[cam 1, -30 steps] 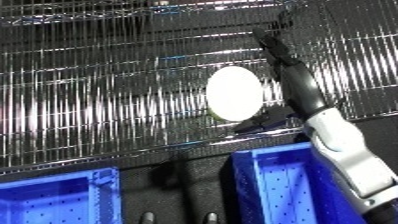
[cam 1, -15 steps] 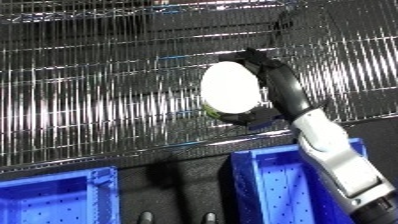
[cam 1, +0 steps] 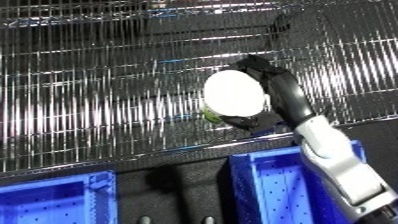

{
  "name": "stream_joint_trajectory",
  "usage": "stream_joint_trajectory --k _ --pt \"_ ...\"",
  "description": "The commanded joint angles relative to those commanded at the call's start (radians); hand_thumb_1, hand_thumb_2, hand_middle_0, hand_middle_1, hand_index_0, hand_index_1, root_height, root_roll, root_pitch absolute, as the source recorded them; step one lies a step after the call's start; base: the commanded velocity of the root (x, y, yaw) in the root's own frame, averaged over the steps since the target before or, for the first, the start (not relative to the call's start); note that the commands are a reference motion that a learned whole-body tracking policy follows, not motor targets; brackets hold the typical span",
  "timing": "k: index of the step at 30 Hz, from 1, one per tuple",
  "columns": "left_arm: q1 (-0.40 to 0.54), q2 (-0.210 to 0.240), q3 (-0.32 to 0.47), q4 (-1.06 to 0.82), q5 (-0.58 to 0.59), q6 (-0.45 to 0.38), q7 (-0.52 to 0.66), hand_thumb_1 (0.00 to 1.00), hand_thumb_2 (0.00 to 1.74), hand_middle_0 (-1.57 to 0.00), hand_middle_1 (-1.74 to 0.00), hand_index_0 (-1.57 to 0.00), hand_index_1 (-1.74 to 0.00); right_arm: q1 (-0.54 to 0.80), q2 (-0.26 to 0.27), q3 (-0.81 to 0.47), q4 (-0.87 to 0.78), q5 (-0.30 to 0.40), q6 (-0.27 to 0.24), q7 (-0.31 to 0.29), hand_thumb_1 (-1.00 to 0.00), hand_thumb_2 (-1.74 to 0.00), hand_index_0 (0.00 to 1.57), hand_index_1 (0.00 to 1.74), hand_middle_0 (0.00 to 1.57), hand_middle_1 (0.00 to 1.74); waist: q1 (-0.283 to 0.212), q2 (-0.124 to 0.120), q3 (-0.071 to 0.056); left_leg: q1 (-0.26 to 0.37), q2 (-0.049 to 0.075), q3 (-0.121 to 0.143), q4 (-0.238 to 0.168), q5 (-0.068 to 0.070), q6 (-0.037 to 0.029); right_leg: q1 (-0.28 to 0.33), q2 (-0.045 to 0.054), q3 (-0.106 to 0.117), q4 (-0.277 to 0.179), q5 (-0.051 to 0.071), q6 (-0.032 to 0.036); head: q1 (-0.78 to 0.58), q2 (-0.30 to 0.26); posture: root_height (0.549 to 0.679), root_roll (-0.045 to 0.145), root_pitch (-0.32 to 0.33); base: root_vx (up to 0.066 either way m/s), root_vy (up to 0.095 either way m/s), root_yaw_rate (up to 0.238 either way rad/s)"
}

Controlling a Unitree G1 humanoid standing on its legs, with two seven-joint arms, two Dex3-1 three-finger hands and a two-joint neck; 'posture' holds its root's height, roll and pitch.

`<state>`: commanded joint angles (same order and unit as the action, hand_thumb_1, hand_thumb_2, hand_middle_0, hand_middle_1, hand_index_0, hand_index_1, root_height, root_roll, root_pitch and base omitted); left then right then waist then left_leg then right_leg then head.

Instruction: Pick up the object and place it into the box

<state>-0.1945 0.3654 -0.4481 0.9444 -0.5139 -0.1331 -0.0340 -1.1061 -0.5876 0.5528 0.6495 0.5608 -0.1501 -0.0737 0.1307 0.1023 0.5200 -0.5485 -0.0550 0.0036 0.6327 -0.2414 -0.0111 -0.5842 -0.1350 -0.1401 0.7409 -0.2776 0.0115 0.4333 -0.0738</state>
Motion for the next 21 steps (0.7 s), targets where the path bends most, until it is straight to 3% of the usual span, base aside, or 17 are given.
stream_joint_trajectory --k 6,11,21 --pt "0.008 0.0 0.043 0.002 -0.005 0.0 0.01 0.0 0.0 0.0 0.0 0.0 0.0 0.081 -0.033 -0.06 -0.206 -0.017 -0.007 -0.001 -0.85 -1.48 1.33 1.48 1.33 1.48 -0.038 -0.02 0.0 0.019 0.012 0.015 -0.004 -0.006 -0.0004 0.012 0.0102 0.015 -0.017 0.007 0.0069 -0.025 0.017 0.639 0.065 0.119 -0.024 0.008 -0.15" --pt "0.019 -0.006 0.085 0.011 -0.008 0.005 0.018 0.0 0.0 0.0 0.0 0.0 0.0 0.202 -0.065 -0.152 -0.386 0.005 -0.012 -0.021 -0.85 -1.48 1.33 1.48 1.33 1.48 -0.08 -0.038 0.0 0.034 0.022 0.032 0.008 -0.021 0.0011 0.024 0.0213 0.033 -0.024 0.009 0.0097 -0.049 0.01 0.639 0.064 0.11 -0.021 0.022 -0.164" --pt "0.056 -0.029 0.172 0.053 -0.015 -0.029 0.025 0.0 0.0 0.0 0.0 0.0 0.0 0.509 -0.098 -0.363 -0.599 -0.02 -0.074 -0.119 -0.85 -1.48 1.33 1.48 1.33 1.48 -0.161 -0.067 0.0 0.086 0.038 0.067 -0.001 -0.038 0.002 0.063 0.0451 0.066 -0.051 0.014 0.0155 -0.14 0.008 0.643 0.06 0.091 -0.014 0.016 -0.171"
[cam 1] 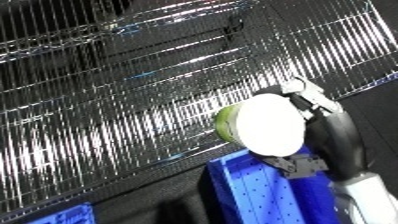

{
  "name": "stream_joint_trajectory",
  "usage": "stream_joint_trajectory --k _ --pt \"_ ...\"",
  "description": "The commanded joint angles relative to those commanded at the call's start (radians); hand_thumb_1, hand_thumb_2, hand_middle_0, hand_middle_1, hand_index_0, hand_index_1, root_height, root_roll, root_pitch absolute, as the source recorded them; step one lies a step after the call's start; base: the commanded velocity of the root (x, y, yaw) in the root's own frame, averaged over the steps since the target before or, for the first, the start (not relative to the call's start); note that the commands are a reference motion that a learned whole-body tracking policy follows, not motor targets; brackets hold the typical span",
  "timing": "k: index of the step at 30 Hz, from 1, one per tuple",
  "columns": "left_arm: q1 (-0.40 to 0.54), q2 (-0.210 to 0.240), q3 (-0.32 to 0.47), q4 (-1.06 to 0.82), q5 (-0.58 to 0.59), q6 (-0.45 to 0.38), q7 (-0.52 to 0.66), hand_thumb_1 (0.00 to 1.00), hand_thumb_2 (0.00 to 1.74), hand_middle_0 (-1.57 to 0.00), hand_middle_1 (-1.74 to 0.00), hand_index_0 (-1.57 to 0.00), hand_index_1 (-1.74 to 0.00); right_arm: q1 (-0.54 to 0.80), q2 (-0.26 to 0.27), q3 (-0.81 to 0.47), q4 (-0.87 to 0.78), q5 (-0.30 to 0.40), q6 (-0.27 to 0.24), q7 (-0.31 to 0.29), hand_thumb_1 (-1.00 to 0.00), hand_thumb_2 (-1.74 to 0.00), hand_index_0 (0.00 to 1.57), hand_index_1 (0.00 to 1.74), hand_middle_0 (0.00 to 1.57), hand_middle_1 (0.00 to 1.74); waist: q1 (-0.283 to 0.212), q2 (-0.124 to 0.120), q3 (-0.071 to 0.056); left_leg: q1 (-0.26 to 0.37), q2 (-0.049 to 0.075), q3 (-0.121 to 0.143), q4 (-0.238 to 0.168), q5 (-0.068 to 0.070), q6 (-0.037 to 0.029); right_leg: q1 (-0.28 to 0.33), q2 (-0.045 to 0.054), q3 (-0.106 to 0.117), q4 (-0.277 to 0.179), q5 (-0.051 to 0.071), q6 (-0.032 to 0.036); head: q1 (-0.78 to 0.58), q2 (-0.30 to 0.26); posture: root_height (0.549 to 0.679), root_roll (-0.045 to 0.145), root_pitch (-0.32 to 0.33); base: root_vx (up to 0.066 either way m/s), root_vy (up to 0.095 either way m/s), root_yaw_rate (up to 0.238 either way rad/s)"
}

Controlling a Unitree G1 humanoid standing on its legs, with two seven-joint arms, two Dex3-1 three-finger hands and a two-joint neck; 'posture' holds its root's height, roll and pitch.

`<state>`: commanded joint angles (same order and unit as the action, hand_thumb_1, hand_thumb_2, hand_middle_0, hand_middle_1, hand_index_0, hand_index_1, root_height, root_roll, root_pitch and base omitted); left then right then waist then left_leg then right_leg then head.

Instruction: Pick up the object and place it into the box

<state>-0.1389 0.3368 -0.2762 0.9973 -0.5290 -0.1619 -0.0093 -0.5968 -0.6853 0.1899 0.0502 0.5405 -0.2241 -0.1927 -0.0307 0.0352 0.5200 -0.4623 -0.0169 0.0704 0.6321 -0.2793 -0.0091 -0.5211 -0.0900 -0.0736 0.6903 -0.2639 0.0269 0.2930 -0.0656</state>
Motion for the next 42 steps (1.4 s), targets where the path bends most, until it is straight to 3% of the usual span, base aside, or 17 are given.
stream_joint_trajectory --k 3,5,8,11,15,18,22,29,39,42 --pt "0.002 -0.005 0.021 0.017 -0.007 -0.006 0.001 0.0 0.0 0.0 0.0 0.0 0.0 0.09 0.006 -0.055 -0.013 -0.001 -0.033 -0.034 -0.85 -1.48 1.33 1.48 1.33 1.48 -0.024 -0.009 0.0 0.023 0.006 0.009 -0.012 -0.003 -0.0017 0.018 0.0067 0.007 -0.013 0.001 0.003 0.01 -0.027 0.644 0.058 0.085 -0.018 0.011 -0.17" --pt "-0.001 -0.011 0.031 0.028 -0.015 -0.007 0.007 0.0 0.0 0.0 0.0 0.0 0.0 0.143 0.015 -0.079 0.0 -0.03 -0.047 -0.074 -0.85 -1.48 1.33 1.48 1.33 1.48 -0.038 -0.015 0.0 0.038 0.011 0.015 -0.019 -0.004 -0.0039 0.033 0.0102 0.011 -0.025 0.004 0.0054 0.031 -0.071 0.646 0.056 0.081 -0.028 0.013 -0.179" --pt "-0.001 -0.021 0.042 0.051 -0.034 -0.011 0.019 0.0 0.0 0.0 0.0 0.0 0.0 0.227 0.034 -0.102 0.048 -0.013 -0.069 -0.096 -0.85 -1.48 1.33 1.48 1.33 1.48 -0.058 -0.025 0.0 0.075 0.02 0.019 -0.034 -0.007 -0.0057 0.066 0.0149 0.019 -0.044 0.008 0.0084 0.07 -0.137 0.648 0.053 0.066 -0.011 0.013 -0.194" --pt "0.003 -0.032 0.045 0.077 -0.048 -0.026 0.025 0.0 0.0 0.0 0.0 0.0 0.0 0.309 0.056 -0.123 0.137 0.074 -0.116 -0.055 -0.85 -1.48 1.33 1.48 1.33 1.48 -0.075 -0.034 -0.003 0.118 0.027 0.022 -0.05 -0.011 -0.0053 0.102 0.0169 0.026 -0.062 0.011 0.0119 0.125 -0.189 0.651 0.052 0.047 0.014 0.003 -0.157" --pt "0.006 -0.042 0.03 0.1 -0.05 -0.044 0.028 0.0 0.0 0.0 0.0 0.0 0.0 0.377 0.074 -0.133 0.292 0.176 -0.159 0.036 -0.85 -1.48 1.33 1.48 1.33 1.48 -0.085 -0.035 -0.016 0.157 0.028 0.029 -0.069 -0.017 -0.0049 0.137 0.0128 0.033 -0.091 0.02 0.0181 0.25 -0.244 0.654 0.054 0.033 0.018 -0.006 -0.087" --pt "0.006 -0.04 0.014 0.112 -0.047 -0.051 0.018 0.0 0.0 0.0 0.0 0.0 0.0 0.384 0.072 -0.12 0.4 0.25 -0.151 0.116 -0.85 -1.48 1.33 1.48 1.33 1.48 -0.087 -0.028 -0.025 0.172 0.024 0.032 -0.078 -0.02 -0.0062 0.151 0.0092 0.036 -0.109 0.025 0.0198 0.348 -0.267 0.656 0.058 0.028 0.008 -0.006 -0.051" --pt "0.009 -0.037 -0.006 0.125 -0.043 -0.058 -0.002 0.0 0.0 0.0 0.0 0.0 0.0 0.357 0.057 -0.092 0.518 0.295 -0.127 0.164 -0.85 -1.48 1.33 1.48 1.33 1.48 -0.084 -0.011 -0.032 0.181 0.013 0.033 -0.082 -0.022 -0.0087 0.16 0.0049 0.038 -0.123 0.027 0.0169 0.456 -0.298 0.657 0.064 0.025 0.002 0.012 -0.021" --pt "0.018 -0.038 -0.029 0.145 -0.046 -0.061 -0.044 0.0 0.0 0.0 0.0 0.0 0.0 0.312 0.043 -0.083 0.666 0.352 -0.09 0.246 -0.5 -0.87 0.79 0.87 0.79 0.87 -0.078 0.028 -0.04 0.194 -0.009 0.032 -0.093 -0.017 -0.0126 0.165 0.003 0.045 -0.131 0.024 0.0093 0.526 -0.35 0.658 0.076 0.022 0.012 0.043 -0.002" --pt "0.016 -0.041 -0.04 0.162 -0.039 -0.066 -0.077 0.0 0.0 0.0 0.0 0.0 0.0 0.289 0.059 -0.075 0.748 0.311 -0.092 0.263 0.0 0.0 0.0 0.0 0.0 0.0 -0.069 0.046 -0.054 0.196 -0.026 0.023 -0.112 -0.003 -0.0147 0.163 0.0064 0.047 -0.143 0.027 0.0091 0.542 -0.375 0.659 0.082 0.027 0.001 0.01 0.038" --pt "0.012 -0.039 -0.042 0.161 -0.039 -0.062 -0.08 0.0 0.0 0.0 0.0 0.0 0.0 0.282 0.061 -0.067 0.745 0.294 -0.089 0.264 0.0 0.0 0.0 0.0 0.0 0.0 -0.066 0.045 -0.055 0.19 -0.028 0.02 -0.111 -0.001 -0.015 0.158 0.0095 0.045 -0.142 0.028 0.0093 0.543 -0.382 0.659 0.083 0.029 -0.017 -0.002 0.025"
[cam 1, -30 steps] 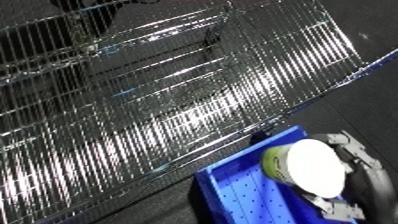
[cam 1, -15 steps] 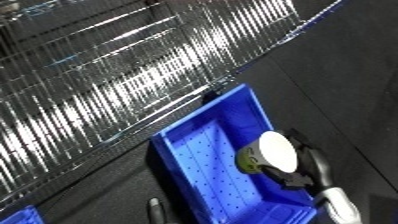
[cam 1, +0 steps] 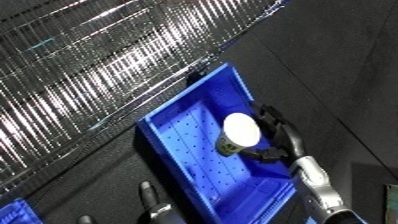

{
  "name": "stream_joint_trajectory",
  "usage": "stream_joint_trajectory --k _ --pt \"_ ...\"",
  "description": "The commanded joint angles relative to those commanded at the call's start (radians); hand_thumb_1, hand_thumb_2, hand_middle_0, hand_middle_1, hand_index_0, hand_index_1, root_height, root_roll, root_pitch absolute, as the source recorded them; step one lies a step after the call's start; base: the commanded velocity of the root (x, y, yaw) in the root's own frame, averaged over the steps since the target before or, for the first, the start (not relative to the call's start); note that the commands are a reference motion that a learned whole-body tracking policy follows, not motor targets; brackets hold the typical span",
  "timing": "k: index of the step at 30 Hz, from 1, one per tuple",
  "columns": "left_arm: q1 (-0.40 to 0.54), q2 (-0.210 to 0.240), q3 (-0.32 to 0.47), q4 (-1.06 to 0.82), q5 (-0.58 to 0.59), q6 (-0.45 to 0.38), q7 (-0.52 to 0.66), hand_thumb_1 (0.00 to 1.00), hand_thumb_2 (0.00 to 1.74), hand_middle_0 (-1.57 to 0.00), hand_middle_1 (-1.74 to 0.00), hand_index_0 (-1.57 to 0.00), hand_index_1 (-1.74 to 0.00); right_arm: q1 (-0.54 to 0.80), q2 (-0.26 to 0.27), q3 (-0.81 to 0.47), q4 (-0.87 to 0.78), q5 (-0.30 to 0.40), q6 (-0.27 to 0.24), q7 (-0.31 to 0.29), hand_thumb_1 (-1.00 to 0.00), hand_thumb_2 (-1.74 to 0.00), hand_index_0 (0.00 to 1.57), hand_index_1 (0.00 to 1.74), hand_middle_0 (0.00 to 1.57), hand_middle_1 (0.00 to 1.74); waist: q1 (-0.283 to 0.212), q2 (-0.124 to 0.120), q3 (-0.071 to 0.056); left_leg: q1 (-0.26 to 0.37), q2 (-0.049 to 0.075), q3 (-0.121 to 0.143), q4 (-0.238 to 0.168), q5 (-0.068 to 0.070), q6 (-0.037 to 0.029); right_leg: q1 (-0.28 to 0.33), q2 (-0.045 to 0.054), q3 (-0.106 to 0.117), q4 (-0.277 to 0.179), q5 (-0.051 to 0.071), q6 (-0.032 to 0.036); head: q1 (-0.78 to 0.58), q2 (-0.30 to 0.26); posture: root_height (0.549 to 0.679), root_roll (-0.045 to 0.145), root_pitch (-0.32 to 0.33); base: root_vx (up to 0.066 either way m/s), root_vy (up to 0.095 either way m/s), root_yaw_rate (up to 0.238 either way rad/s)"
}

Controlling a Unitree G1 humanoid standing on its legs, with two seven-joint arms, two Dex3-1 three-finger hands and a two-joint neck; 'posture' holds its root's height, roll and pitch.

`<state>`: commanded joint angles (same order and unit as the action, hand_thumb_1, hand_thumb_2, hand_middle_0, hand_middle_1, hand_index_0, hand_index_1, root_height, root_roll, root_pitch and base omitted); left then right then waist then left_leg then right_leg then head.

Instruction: Pick up the object and place it into the box

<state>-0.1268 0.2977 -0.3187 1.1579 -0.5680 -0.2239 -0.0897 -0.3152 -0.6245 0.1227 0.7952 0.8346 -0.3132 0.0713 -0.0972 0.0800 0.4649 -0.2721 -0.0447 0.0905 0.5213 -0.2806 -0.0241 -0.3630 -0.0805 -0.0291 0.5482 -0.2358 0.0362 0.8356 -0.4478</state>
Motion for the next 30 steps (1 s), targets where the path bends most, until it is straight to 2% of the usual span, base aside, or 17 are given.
stream_joint_trajectory --k 9,15,19,24,27,30 --pt "-0.004 0.005 0.002 -0.008 0.0 0.011 0.003 0.0 0.0 0.0 0.0 0.0 0.0 0.001 0.007 0.024 -0.037 -0.058 0.017 0.001 0.0 0.0 0.0 0.0 0.0 0.0 0.008 -0.014 0.003 -0.01 0.002 -0.011 0.001 0.009 -0.0008 -0.003 0.0065 -0.005 0.005 0.001 0.0002 -0.07 -0.007 0.658 0.081 0.029 -0.011 -0.005 0.026" --pt "-0.014 0.021 0.011 -0.009 0.007 0.027 0.005 0.0 0.0 0.0 0.0 0.0 0.0 -0.007 0.014 0.056 -0.081 -0.089 0.047 0.031 0.0 0.0 0.0 0.0 0.0 0.0 0.021 -0.034 0.003 -0.022 0.006 -0.023 0.009 0.013 -0.0006 -0.005 0.0118 -0.01 0.024 -0.009 -0.0024 -0.188 -0.017 0.657 0.078 0.026 -0.013 -0.03 0.066" --pt "-0.028 0.038 0.018 -0.009 0.018 0.043 0.006 0.0 0.0 0.0 0.0 0.0 0.0 -0.011 0.03 0.082 -0.11 -0.106 0.077 0.051 0.0 0.0 0.0 0.0 0.0 0.0 0.033 -0.054 0.003 -0.03 0.009 -0.03 0.021 0.011 0.0019 -0.003 0.0142 -0.016 0.039 -0.017 -0.0053 -0.335 -0.013 0.656 0.075 0.022 -0.006 -0.061 0.099" --pt "-0.045 0.051 0.022 -0.01 0.036 0.065 0.008 0.0 0.0 0.0 0.0 0.0 0.0 -0.025 0.039 0.118 -0.154 -0.168 0.11 0.069 0.0 0.0 0.0 0.0 0.0 0.0 0.049 -0.067 -0.001 -0.041 0.01 -0.038 0.034 0.012 0.0021 -0.002 0.0134 -0.027 0.051 -0.025 -0.0069 -0.532 0.002 0.655 0.072 0.019 0.011 -0.045 0.124" --pt "-0.058 0.059 0.023 -0.012 0.045 0.081 0.009 0.0 0.0 0.0 0.0 0.0 0.0 -0.036 0.046 0.146 -0.187 -0.209 0.15 0.063 0.0 0.0 0.0 0.0 0.0 0.0 0.058 -0.072 -0.004 -0.048 0.011 -0.043 0.035 0.018 0.0001 -0.004 0.0121 -0.033 0.052 -0.027 -0.006 -0.702 0.029 0.655 0.07 0.021 0.012 -0.043 0.135" --pt "-0.073 0.069 0.025 -0.01 0.055 0.091 0.005 0.0 0.0 0.0 0.0 0.0 0.0 -0.049 0.056 0.176 -0.199 -0.236 0.2 0.053 0.0 0.0 0.0 0.0 0.0 0.0 0.071 -0.073 -0.007 -0.054 0.013 -0.052 0.028 0.031 -0.0023 -0.006 0.0104 -0.041 0.055 -0.03 -0.0034 -0.82 0.047 0.654 0.067 0.024 0.011 -0.047 0.154"
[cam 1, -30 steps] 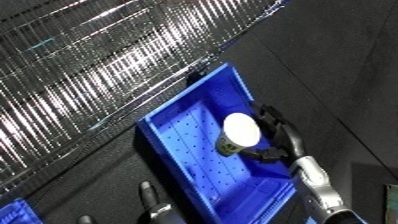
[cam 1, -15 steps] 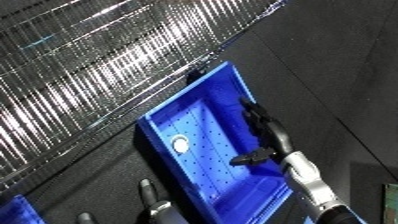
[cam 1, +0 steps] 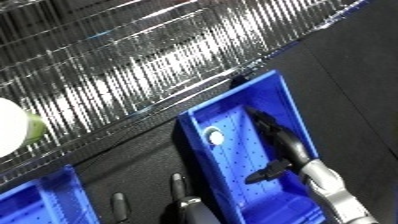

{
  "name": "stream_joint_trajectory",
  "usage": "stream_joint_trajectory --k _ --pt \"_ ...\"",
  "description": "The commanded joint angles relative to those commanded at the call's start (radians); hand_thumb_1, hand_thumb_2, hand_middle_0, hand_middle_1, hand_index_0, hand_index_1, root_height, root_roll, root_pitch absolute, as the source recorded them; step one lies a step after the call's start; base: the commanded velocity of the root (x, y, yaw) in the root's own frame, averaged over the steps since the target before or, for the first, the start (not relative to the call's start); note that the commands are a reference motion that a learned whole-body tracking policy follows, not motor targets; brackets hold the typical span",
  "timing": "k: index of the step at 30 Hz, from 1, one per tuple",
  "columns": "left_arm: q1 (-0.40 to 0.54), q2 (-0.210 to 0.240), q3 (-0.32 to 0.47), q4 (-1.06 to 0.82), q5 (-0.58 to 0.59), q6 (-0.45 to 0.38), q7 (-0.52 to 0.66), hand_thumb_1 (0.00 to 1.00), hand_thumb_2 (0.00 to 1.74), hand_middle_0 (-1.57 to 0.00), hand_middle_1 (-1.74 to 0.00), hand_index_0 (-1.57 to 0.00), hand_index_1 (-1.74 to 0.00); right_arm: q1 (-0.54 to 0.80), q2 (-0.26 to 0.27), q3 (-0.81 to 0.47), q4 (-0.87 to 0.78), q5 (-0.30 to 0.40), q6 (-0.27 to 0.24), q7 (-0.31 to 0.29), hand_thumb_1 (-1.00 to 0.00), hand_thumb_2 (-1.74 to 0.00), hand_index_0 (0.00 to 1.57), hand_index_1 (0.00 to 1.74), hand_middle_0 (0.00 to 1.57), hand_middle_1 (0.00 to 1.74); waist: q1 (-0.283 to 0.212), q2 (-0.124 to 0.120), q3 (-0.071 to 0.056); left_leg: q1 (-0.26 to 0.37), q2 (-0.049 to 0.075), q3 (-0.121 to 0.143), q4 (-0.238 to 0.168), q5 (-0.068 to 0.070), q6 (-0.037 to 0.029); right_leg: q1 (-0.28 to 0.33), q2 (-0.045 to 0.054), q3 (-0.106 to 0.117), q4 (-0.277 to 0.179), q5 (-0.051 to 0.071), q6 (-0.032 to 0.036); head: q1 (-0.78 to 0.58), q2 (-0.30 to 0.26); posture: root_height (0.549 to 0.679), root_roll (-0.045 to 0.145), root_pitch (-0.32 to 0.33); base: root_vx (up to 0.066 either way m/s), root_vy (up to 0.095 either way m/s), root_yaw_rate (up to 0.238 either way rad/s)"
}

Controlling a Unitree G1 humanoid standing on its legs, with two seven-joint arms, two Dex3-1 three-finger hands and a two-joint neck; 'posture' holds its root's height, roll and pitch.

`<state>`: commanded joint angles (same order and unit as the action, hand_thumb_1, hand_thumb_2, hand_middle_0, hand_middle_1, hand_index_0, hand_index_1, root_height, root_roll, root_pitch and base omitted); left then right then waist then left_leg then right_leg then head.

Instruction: Pick up the object and place it into the box

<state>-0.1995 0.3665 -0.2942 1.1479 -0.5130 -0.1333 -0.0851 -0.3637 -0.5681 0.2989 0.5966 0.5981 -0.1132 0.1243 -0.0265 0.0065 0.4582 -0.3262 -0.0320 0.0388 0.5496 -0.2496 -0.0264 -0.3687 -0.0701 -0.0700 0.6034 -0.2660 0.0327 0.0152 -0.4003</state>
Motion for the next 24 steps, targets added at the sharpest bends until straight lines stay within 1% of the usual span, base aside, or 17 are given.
stream_joint_trajectory --k 2,4,6,9,11,13,16,19,24 --pt "-0.009 0.007 -0.002 0.003 0.009 0.003 -0.008 0.0 0.0 0.0 0.0 0.0 0.0 -0.01 0.01 0.014 0.016 -0.002 0.029 -0.008 0.0 0.0 0.0 0.0 0.0 0.0 0.011 0.001 -0.001 -0.005 0.001 -0.007 -0.005 0.01 -0.0012 -0.002 -0.0017 -0.006 0.006 -0.005 0.0011 -0.104 0.007 0.653 0.066 0.026 0.009 -0.044 0.209" --pt "-0.017 0.013 -0.01 0.005 0.023 0.002 -0.018 0.0 0.0 0.0 0.0 0.0 0.0 -0.02 0.023 0.023 0.045 0.007 0.05 -0.021 0.0 0.0 0.0 0.0 0.0 0.0 0.024 0.002 -0.002 -0.012 -0.001 -0.015 -0.01 0.019 -0.0019 -0.003 -0.0042 -0.014 0.011 -0.009 0.0026 -0.197 0.008 0.653 0.066 0.028 0.006 -0.064 0.316" --pt "-0.025 0.017 -0.021 0.006 0.04 -0.001 -0.026 0.0 0.0 0.0 0.0 0.0 0.0 -0.022 0.039 0.028 0.077 0.022 0.062 -0.037 0.0 0.0 0.0 0.0 0.0 0.0 0.038 0.004 -0.002 -0.019 -0.005 -0.025 -0.009 0.023 -0.0008 -0.004 -0.0081 -0.022 0.011 -0.008 0.0055 -0.248 0.011 0.653 0.065 0.03 0.01 -0.083 0.364" --pt "-0.031 0.025 -0.035 0.003 0.057 -0.005 -0.037 0.0 0.0 0.0 0.0 0.0 0.0 -0.012 0.066 0.034 0.124 0.046 0.067 -0.06 0.0 0.0 0.0 0.0 0.0 0.0 0.055 0.005 0.001 -0.03 -0.013 -0.037 0.008 0.017 0.0046 -0.003 -0.0162 -0.034 0.01 -0.004 0.0106 -0.349 0.027 0.654 0.063 0.03 0.025 -0.072 0.313" --pt "-0.033 0.03 -0.041 0.002 0.062 -0.007 -0.045 0.0 0.0 0.0 0.0 0.0 0.0 -0.004 0.083 0.04 0.157 0.055 0.068 -0.068 0.0 0.0 0.0 0.0 0.0 0.0 0.064 0.006 0.005 -0.036 -0.016 -0.042 0.023 0.011 0.0087 -0.004 -0.0202 -0.039 0.012 -0.003 0.0126 -0.395 0.038 0.654 0.062 0.028 0.03 -0.033 0.179" --pt "-0.034 0.033 -0.044 0.003 0.063 -0.009 -0.049 0.0 0.0 0.0 0.0 0.0 0.0 0.003 0.098 0.048 0.191 0.056 0.07 -0.068 0.0 0.0 0.0 0.0 0.0 0.0 0.07 0.006 0.011 -0.043 -0.016 -0.044 0.038 0.005 0.0124 -0.005 -0.0217 -0.043 0.016 -0.004 0.0133 -0.451 0.05 0.653 0.06 0.026 0.028 -0.011 0.076" --pt "-0.033 0.035 -0.045 0.005 0.061 -0.016 -0.052 0.0 0.0 0.0 0.0 0.0 0.0 0.01 0.118 0.061 0.245 0.051 0.078 -0.061 0.0 0.0 0.0 0.0 0.0 0.0 0.082 0.005 0.019 -0.052 -0.015 -0.045 0.058 -0.002 0.018 -0.007 -0.0227 -0.046 0.03 -0.009 0.0136 -0.513 0.062 0.651 0.055 0.023 0.024 -0.004 0.016" --pt "-0.034 0.035 -0.045 0.007 0.061 -0.032 -0.054 0.0 0.0 0.0 0.0 0.0 0.0 0.008 0.135 0.074 0.302 0.049 0.083 -0.051 0.0 0.0 0.0 0.0 0.0 0.0 0.095 0.004 0.024 -0.058 -0.014 -0.046 0.069 -0.006 0.0222 -0.009 -0.0251 -0.051 0.043 -0.017 0.014 -0.572 0.076 0.65 0.05 0.021 0.025 -0.004 0.031" --pt "-0.041 0.048 -0.038 -0.007 0.031 -0.088 -0.076 0.0 0.0 0.0 0.0 0.0 0.0 0.002 0.167 0.091 0.388 0.056 0.053 -0.031 0.0 0.0 0.0 0.0 0.0 0.0 0.118 -0.005 0.029 -0.065 -0.011 -0.051 0.072 -0.008 0.0259 -0.012 -0.0306 -0.063 0.059 -0.023 0.0166 -0.618 0.092 0.648 0.043 0.02 0.027 -0.017 0.075"
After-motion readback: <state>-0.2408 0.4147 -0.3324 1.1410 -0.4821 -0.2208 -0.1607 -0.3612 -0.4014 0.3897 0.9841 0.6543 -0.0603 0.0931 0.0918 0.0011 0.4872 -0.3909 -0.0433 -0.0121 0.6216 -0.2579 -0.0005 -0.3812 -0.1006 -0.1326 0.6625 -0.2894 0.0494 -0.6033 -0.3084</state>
